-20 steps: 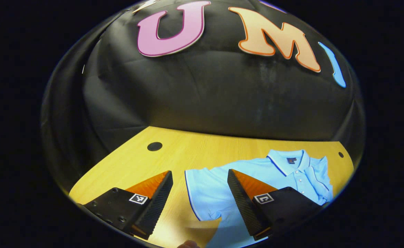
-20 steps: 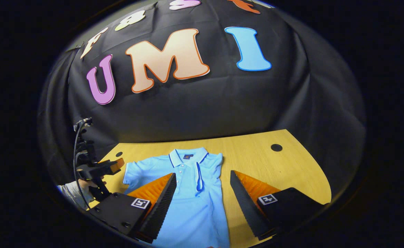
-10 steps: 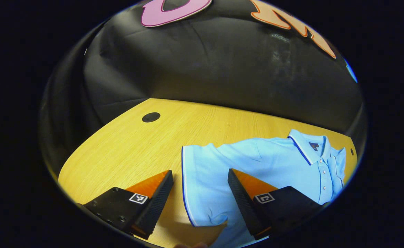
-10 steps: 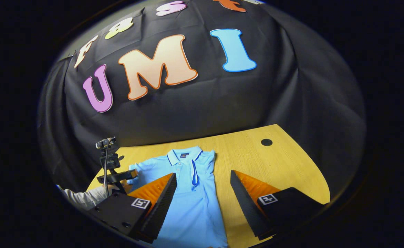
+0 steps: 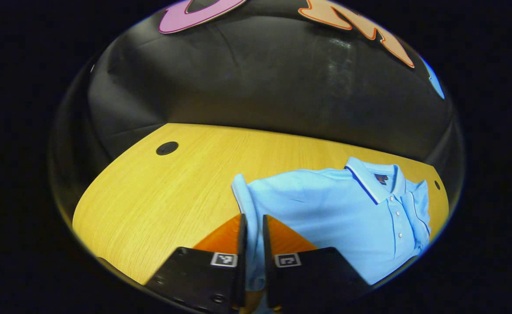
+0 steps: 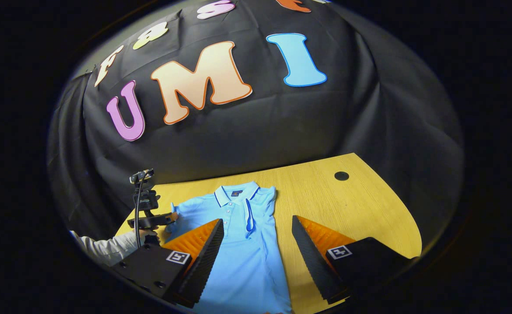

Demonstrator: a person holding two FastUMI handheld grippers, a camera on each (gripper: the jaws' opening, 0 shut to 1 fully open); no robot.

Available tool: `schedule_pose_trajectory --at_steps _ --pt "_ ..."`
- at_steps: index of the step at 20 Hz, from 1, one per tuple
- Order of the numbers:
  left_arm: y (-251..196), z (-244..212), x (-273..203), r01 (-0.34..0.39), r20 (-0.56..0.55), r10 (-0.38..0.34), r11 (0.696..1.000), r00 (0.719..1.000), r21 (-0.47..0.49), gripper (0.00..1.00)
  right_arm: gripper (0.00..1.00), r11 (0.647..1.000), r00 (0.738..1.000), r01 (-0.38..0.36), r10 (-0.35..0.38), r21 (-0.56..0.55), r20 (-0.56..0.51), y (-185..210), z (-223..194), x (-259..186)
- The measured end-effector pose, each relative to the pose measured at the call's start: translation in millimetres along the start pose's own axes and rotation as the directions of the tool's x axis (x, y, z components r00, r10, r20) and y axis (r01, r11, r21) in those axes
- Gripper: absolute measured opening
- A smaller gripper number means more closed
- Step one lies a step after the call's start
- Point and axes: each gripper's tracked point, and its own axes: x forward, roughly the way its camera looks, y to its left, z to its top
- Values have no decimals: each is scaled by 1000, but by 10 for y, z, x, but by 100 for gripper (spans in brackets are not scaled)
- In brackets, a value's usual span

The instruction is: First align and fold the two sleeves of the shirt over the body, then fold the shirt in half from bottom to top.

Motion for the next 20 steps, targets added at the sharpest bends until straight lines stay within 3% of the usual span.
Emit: schedule_pose_trajectory --at_steps 1,2,7,8,10,11,12,20 --pt "-21 -2 0 -14 -13 14 1000 1000 11 1 98 1000 1000 3 -3 0 7 -18 24 -17" --pt "-57 -3 -40 -22 -25 23 1000 999 20 0 98 1000 1000 5 -5 3 13 -34 33 -45" --pt "-528 339 -268 40 47 -41 998 998 38 0 98 1000 999 10 -10 18 36 -139 54 -221" --pt "-645 401 -315 54 60 -57 997 997 50 0 93 1000 999 10 -11 20 39 -166 47 -258" --pt "-899 455 -388 87 74 -91 994 993 63 0 98 1000 999 13 -14 26 49 -229 47 -332" --pt "-1008 456 -406 98 72 -103 993 992 66 0 93 999 999 17 -18 30 51 -265 39 -373" --pt "-1117 434 -420 113 67 -118 991 991 67 0 98 999 998 20 -22 37 54 -295 31 -399" --pt "-1761 166 -394 182 8 -184 977 983 110 0 98 997 998 42 -46 69 52 -439 -33 -488"
